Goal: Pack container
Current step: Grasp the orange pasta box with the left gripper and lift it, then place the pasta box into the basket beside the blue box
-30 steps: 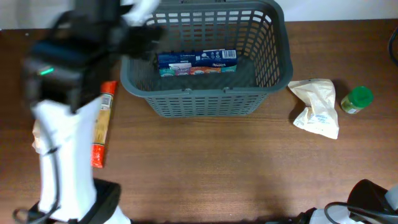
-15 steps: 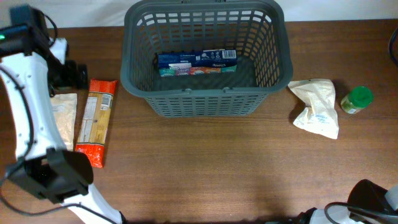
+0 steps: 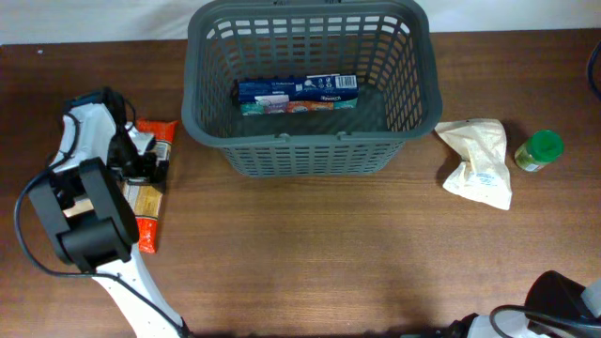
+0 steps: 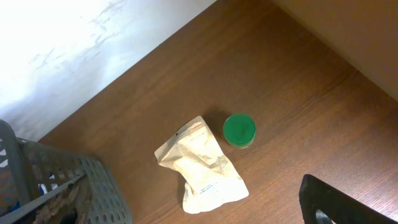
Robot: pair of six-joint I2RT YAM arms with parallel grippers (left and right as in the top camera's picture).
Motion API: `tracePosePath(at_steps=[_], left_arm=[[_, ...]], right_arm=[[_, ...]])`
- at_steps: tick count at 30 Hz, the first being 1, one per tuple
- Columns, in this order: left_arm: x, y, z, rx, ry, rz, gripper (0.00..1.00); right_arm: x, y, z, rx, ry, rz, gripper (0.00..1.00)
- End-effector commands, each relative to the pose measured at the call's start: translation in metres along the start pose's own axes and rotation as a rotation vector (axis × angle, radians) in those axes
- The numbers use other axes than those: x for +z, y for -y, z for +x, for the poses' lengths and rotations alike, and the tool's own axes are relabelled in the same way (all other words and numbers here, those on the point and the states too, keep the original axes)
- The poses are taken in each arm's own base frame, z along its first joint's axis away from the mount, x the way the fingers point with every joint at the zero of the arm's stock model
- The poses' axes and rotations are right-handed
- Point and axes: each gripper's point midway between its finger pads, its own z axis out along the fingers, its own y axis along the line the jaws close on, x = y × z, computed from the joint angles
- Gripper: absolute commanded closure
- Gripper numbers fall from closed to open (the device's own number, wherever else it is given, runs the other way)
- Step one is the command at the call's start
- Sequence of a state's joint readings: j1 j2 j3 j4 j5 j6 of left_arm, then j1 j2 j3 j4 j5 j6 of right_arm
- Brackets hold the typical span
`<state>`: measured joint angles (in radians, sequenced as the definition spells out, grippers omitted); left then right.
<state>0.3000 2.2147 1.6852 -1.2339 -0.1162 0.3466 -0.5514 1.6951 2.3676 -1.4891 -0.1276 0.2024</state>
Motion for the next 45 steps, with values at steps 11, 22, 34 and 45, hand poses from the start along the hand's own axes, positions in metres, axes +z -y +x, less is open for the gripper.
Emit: tracePosePath(at_steps=[11,22,34,45], left_arm=[[0.019,0.003,-0.004,0.020,-0.005,0.027,0.46],[-0.037,0.013,-0.021,-0.015,0.034,0.004,0.98],[-0.347,0.051,-0.047,0.062,0.831,-0.250,0.98],[-0.476,0.187,0.005,0.867,1.208,-0.646,0.98]], right_arm=[[-0.002,0.003,-0.002,0.000,0.009,0.011,0.01],[-0.002,0.003,-0.002,0.000,0.009,0.011,0.01],[-0.002,0.003,-0.002,0.000,0.009,0.011,0.01],[-0.002,0.003,-0.002,0.000,0.009,0.011,0.01]])
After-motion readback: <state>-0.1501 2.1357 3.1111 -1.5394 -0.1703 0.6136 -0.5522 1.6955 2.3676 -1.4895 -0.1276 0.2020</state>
